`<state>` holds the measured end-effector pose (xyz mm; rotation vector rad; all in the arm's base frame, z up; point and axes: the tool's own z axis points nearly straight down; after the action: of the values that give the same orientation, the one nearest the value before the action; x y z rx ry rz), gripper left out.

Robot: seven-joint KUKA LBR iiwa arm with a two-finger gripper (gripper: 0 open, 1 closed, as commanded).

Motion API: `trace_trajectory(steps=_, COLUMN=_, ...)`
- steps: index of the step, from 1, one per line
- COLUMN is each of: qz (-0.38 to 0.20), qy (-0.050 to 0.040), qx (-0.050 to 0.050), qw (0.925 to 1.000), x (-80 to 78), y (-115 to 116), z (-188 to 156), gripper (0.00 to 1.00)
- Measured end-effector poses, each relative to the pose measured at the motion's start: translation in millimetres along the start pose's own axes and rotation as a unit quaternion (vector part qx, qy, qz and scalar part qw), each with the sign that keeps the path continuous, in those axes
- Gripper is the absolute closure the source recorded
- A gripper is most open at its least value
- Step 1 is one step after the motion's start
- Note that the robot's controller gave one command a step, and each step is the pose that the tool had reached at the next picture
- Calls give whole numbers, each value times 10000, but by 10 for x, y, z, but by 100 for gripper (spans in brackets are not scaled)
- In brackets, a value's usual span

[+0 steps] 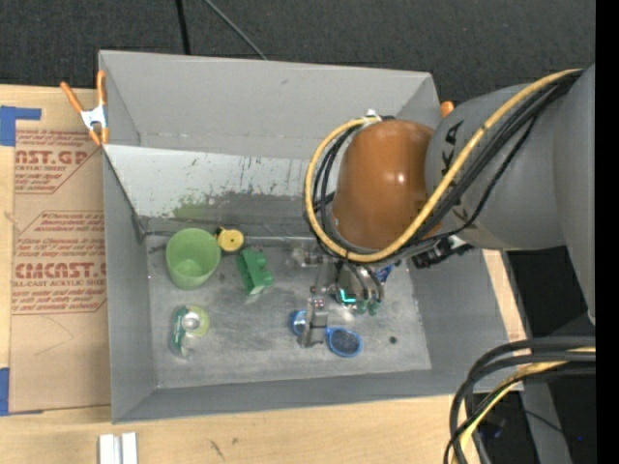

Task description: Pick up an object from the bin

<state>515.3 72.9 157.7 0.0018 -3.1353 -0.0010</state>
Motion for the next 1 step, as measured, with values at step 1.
trace_trajectory(steps=1, qz=-557, qy=-12, qx=9, qw=9984, x=-98, y=-232, z=575, gripper=0)
